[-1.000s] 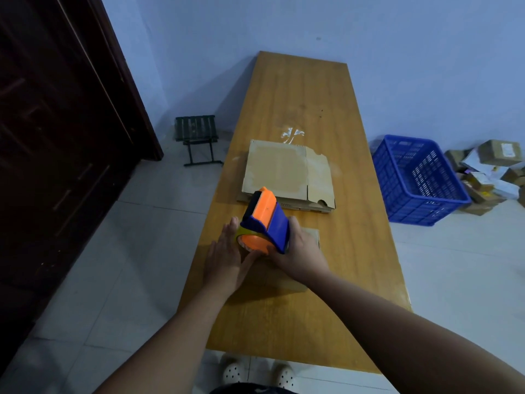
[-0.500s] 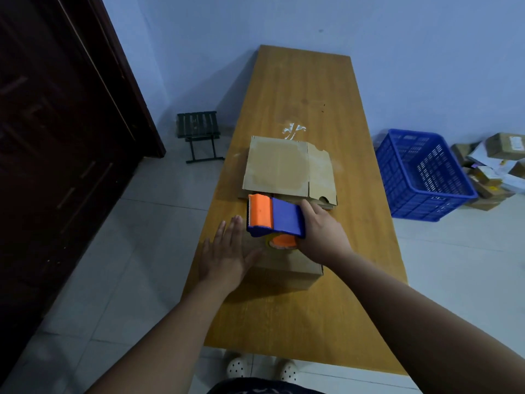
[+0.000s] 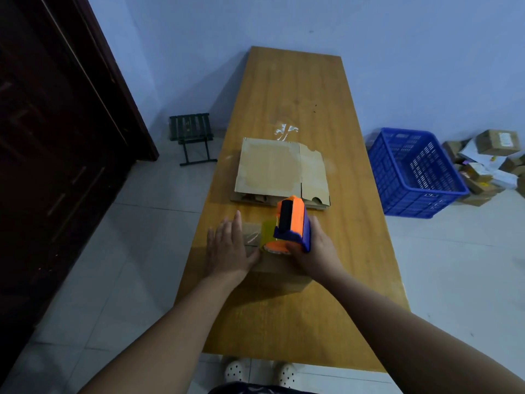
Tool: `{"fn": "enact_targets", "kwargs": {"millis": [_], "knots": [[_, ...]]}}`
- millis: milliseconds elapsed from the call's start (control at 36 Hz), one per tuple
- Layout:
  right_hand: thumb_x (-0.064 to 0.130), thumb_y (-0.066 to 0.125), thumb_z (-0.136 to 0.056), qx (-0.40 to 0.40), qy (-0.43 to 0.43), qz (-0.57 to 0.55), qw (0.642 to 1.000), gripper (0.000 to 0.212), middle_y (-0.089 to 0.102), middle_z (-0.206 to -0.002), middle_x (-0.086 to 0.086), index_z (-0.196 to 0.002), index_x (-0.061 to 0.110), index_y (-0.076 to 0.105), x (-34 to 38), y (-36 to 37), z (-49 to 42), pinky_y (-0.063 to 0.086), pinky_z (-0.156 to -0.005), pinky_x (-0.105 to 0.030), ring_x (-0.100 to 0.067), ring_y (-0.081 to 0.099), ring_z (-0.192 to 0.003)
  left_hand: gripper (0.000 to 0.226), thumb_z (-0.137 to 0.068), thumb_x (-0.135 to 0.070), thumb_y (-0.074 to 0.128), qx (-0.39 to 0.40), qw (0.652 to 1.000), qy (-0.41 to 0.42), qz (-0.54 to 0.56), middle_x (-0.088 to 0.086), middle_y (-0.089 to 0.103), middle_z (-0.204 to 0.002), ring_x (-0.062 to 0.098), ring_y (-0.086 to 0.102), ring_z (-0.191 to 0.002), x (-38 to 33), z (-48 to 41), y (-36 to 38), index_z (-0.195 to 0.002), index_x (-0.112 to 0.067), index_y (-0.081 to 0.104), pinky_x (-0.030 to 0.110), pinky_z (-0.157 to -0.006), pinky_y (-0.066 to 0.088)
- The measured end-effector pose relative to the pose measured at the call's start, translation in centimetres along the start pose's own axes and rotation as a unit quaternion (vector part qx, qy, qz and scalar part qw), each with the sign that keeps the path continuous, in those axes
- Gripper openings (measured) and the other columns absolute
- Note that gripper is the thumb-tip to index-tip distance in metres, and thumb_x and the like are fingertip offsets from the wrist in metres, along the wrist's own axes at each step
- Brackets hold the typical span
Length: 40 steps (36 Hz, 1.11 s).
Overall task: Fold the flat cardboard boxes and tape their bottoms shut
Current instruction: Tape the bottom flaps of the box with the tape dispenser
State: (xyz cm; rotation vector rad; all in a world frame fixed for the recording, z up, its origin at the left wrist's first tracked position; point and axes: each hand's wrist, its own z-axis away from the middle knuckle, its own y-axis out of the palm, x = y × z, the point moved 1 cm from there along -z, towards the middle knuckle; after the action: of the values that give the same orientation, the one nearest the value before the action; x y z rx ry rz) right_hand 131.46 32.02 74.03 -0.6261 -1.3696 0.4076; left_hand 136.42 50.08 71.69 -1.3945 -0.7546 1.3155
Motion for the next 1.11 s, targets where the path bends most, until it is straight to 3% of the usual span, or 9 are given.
{"fn": "enact_targets", "kwargs": {"millis": [56,167,222,417,778,833,1000,1111], "knots": [[0.030,0.070,-0.087,-0.003,-0.001,-0.003,1.000,0.050,0.053,-0.108,0.012,-0.127,0.023,0.041,0.0,0.0,0.0,0.041,-0.075,-0.013,-0.002,0.052,-0.094,0.090,-0.093,-0.045,0.051,-0.001,0.999,0.035,0.013,0.004,0.005,-0.161,0.018,-0.002,-0.148,-0.2,0.0,0.0,-0.151,-0.020,-0.013,0.035,-0.115,-0.011],[0.024,0.068,-0.088,0.007,-0.005,0.000,1.000,0.045,0.053,-0.106,0.012,-0.126,0.022,0.043,0.2,-0.5,-0.2,0.039,-0.073,-0.011,-0.001,0.052,-0.093,0.096,-0.091,-0.037,0.059,0.023,0.994,0.039,0.101,-0.004,0.015,-0.160,0.025,0.005,-0.147,0.1,-0.4,0.4,-0.151,-0.026,-0.015,0.038,-0.118,0.011],[0.023,0.066,-0.090,0.011,-0.009,0.006,1.000,0.041,0.056,-0.107,0.009,-0.124,0.022,0.044,0.2,-0.8,-0.4,0.042,-0.075,-0.015,-0.008,0.055,-0.095,0.096,-0.091,-0.037,0.059,0.031,0.993,0.037,0.106,-0.006,0.013,-0.160,0.024,0.005,-0.147,0.2,-0.6,0.5,-0.151,-0.024,-0.015,0.038,-0.117,0.013],[0.021,0.066,-0.088,0.016,-0.049,0.131,0.990,0.037,0.054,-0.103,0.007,-0.118,0.019,0.046,1.2,-1.9,-1.5,0.045,-0.071,-0.020,-0.007,0.054,-0.087,0.089,-0.094,-0.046,0.050,0.059,0.995,0.031,0.069,0.000,0.004,-0.161,0.023,0.000,-0.148,0.0,-0.7,0.1,-0.151,-0.023,-0.014,0.035,-0.118,0.008],[0.027,0.071,-0.084,-0.027,-0.050,0.224,0.973,0.051,0.050,-0.114,0.001,-0.124,0.022,0.040,0.3,-4.1,-0.7,0.054,-0.074,-0.036,-0.016,0.056,-0.097,0.087,-0.095,-0.054,0.040,0.046,0.996,0.069,0.030,0.003,0.000,-0.162,0.016,-0.001,-0.148,0.3,-0.7,0.7,-0.150,-0.020,-0.018,0.029,-0.117,-0.001],[0.029,0.071,-0.084,-0.028,-0.051,0.230,0.971,0.052,0.049,-0.112,0.004,-0.125,0.024,0.039,0.2,-4.1,-0.6,0.054,-0.074,-0.033,-0.014,0.055,-0.096,0.089,-0.094,-0.058,0.038,0.053,0.996,0.068,0.022,0.002,-0.004,-0.161,0.016,-0.003,-0.148,0.3,-0.7,0.8,-0.149,-0.021,-0.021,0.030,-0.117,-0.002],[0.020,0.066,-0.089,-0.009,0.004,0.057,0.998,0.032,0.060,-0.102,0.006,-0.115,0.023,0.046,-1.2,-4.1,0.2,0.050,-0.074,-0.025,-0.009,0.059,-0.089,0.087,-0.094,-0.061,0.034,0.045,0.996,0.077,0.010,0.003,-0.004,-0.161,0.017,-0.003,-0.148,0.5,-0.8,1.1,-0.149,-0.021,-0.020,0.028,-0.115,-0.005],[0.017,0.063,-0.091,-0.032,0.040,-0.045,0.998,0.035,0.060,-0.098,0.013,-0.114,0.031,0.043,-1.7,-3.0,1.0,0.049,-0.069,-0.022,-0.007,0.060,-0.088,0.086,-0.095,-0.059,0.033,0.030,0.996,0.089,-0.004,0.005,0.000,-0.161,0.017,-0.002,-0.148,0.5,-0.8,1.1,-0.150,-0.018,-0.019,0.028,-0.114,-0.007]]}}
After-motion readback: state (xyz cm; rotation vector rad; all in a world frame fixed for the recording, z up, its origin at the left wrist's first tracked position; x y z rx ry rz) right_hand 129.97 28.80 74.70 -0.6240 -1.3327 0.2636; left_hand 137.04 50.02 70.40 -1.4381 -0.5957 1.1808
